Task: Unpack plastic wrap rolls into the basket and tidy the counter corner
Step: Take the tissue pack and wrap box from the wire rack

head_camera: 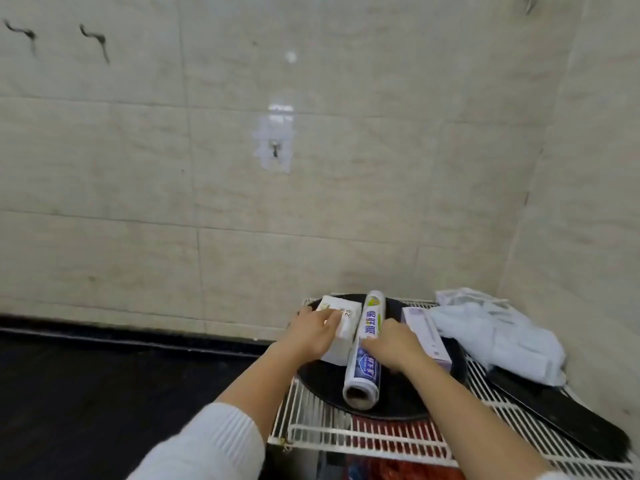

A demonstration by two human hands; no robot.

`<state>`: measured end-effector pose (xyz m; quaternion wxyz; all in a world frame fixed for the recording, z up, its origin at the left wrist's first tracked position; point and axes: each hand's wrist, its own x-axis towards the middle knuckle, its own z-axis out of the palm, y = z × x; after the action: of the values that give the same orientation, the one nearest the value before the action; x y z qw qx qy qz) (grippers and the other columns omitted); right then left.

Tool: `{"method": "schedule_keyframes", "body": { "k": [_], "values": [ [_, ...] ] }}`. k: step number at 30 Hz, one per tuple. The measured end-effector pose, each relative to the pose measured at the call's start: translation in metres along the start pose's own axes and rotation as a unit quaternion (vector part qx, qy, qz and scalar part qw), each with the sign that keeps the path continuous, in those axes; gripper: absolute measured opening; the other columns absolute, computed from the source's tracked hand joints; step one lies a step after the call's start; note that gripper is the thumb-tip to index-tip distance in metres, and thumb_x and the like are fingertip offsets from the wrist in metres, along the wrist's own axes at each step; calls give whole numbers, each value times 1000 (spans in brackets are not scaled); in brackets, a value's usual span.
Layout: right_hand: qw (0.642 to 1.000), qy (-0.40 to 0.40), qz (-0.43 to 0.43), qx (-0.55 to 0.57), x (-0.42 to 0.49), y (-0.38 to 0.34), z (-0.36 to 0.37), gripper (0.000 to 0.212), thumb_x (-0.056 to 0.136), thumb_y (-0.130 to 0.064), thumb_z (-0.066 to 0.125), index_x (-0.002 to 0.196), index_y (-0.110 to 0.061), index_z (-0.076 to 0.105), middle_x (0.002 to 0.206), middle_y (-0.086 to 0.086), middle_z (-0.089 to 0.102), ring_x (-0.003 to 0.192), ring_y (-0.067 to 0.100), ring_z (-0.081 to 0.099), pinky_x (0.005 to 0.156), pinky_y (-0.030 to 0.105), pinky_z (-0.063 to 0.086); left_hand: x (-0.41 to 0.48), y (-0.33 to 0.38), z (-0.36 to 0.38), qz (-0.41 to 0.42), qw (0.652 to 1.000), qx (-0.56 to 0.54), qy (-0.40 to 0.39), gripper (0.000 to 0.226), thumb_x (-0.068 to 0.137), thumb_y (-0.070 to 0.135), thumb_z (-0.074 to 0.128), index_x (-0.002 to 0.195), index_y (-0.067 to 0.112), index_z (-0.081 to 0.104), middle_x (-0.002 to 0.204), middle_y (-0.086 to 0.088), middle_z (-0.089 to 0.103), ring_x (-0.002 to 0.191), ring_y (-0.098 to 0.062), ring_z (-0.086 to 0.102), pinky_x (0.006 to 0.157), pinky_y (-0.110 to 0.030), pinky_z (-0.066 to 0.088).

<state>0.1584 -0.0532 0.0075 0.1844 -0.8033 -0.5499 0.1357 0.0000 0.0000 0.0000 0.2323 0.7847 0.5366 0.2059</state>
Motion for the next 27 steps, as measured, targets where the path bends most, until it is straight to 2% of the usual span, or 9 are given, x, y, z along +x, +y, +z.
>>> {"method": "schedule_keyframes", "body": {
  "k": [3, 6, 8, 13, 16, 19, 21, 24, 27],
  "values": [
    [993, -47, 35, 102, 6, 2, 10, 49, 79, -38, 66, 118, -9, 57, 107, 12, 69, 82, 26, 69, 56, 33, 57, 23, 0, 10, -21, 999, 36, -25, 52, 88, 56, 43, 133, 32, 51, 141, -19, 45, 127, -37, 42, 108, -47, 35],
    [979, -67, 81, 178, 9, 4, 19, 51, 77, -37, 72, 116, -9, 56, 98, 8, 66, 81, 23, 67, 47, 30, 54, 34, 0, 14, -40, 998, 17, -41, 57, 73, 56, 62, 122, 31, 49, 130, -14, 53, 111, -32, 53, 90, -38, 44],
    [969, -67, 102, 217, 12, 4, 23, 51, 76, -35, 74, 116, -10, 54, 100, 8, 66, 85, 23, 67, 50, 29, 52, 41, -3, 14, -49, 997, -8, -50, 62, 66, 52, 72, 117, 28, 45, 123, -11, 58, 100, -27, 56, 79, -34, 43],
    [927, -68, 147, 339, 13, 9, 31, 44, 72, -30, 76, 103, -12, 51, 86, 5, 66, 73, 16, 67, 48, 26, 49, 49, -13, 13, -75, 995, -56, -19, 81, 62, 48, 76, 125, 18, 36, 118, -8, 58, 96, -27, 57, 81, -37, 48],
    [881, -75, 155, 440, 15, 4, 28, 49, 75, -26, 74, 113, -2, 55, 89, 13, 72, 66, 19, 70, 44, 25, 51, 43, -27, 4, -105, 981, -162, 5, 70, 64, 44, 76, 116, 17, 38, 110, -5, 56, 87, -21, 56, 71, -35, 52],
    [821, -65, 140, 549, 19, -9, 13, 56, 79, -27, 73, 123, 1, 52, 100, 18, 72, 70, 24, 70, 54, 33, 55, 35, -32, -23, -136, 943, -304, -11, 57, 63, 41, 74, 107, 17, 47, 97, -5, 56, 77, -21, 59, 55, -39, 58],
    [809, -65, 105, 575, 21, -25, 2, 53, 77, -27, 73, 119, 1, 58, 91, 14, 74, 64, 21, 70, 56, 33, 56, 27, -38, -49, -135, 925, -356, -6, 53, 60, 42, 73, 103, 18, 53, 96, -10, 61, 77, -27, 64, 56, -50, 60],
    [801, -104, 51, 587, 23, -72, 3, 45, 73, -28, 71, 109, -2, 66, 86, 12, 73, 67, 21, 68, 72, 38, 56, 10, -70, -93, -131, 911, -390, 35, 47, 60, 44, 71, 99, 22, 56, 94, -8, 63, 77, -27, 66, 57, -46, 61],
    [795, -141, 16, 590, 21, -135, 22, 32, 72, -30, 69, 97, -10, 68, 80, 7, 73, 60, 17, 68, 59, 30, 56, -7, -117, -132, -155, 900, -397, 94, 51, 65, 40, 72, 108, 20, 54, 98, -6, 61, 82, -26, 65, 57, -44, 61]
  ]
}}
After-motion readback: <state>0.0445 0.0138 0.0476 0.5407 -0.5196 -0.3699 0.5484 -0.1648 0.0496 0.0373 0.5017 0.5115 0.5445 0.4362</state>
